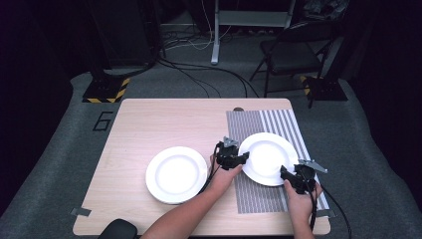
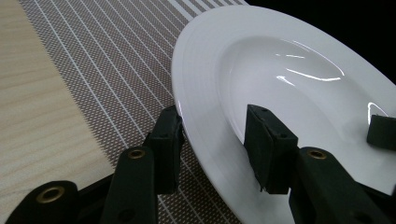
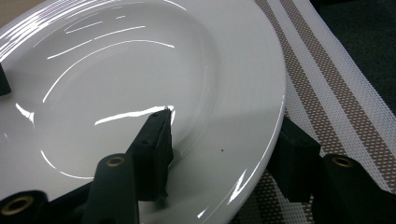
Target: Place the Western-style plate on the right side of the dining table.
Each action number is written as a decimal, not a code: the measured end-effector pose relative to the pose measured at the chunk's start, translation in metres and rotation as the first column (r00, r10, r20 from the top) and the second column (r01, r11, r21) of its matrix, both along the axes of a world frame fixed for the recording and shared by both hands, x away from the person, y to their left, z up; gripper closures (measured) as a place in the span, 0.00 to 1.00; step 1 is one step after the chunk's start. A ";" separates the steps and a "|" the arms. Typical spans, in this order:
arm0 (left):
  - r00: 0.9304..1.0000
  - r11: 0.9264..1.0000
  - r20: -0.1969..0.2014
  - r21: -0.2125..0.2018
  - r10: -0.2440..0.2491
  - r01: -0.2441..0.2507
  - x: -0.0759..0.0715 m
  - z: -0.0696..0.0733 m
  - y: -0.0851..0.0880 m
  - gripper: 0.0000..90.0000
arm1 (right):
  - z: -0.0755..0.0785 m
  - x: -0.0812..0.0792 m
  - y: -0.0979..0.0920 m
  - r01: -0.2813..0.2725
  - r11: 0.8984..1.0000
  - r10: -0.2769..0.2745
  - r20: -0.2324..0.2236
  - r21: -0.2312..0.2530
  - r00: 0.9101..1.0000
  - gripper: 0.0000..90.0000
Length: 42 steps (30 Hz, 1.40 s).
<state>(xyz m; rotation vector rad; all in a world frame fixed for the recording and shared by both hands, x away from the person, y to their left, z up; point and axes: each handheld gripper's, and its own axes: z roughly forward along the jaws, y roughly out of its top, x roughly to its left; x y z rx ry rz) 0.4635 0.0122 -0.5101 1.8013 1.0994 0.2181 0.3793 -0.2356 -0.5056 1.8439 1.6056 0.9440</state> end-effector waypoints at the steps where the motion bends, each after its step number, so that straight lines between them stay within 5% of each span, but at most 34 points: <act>1: 1.000 1.000 -0.005 -0.005 0.006 -0.006 0.000 -0.001 -0.002 0.64 | 0.000 0.000 -0.001 0.004 1.000 -0.004 -0.004 0.000 1.000 0.49; 24: 1.000 0.999 -0.019 0.034 -0.003 0.004 0.003 -0.011 -0.008 0.63 | -0.008 0.000 -0.005 0.016 0.999 -0.017 -0.017 -0.034 1.000 0.49; 39: 0.999 1.000 -0.047 0.013 -0.006 0.007 0.004 -0.009 -0.005 0.62 | -0.005 -0.002 -0.010 0.006 1.000 -0.006 -0.015 0.013 1.000 0.49; 42: 1.000 0.999 -0.025 0.032 -0.010 0.011 0.003 -0.007 -0.003 0.60 | -0.002 -0.004 -0.011 0.011 1.000 -0.011 -0.006 0.010 1.000 0.48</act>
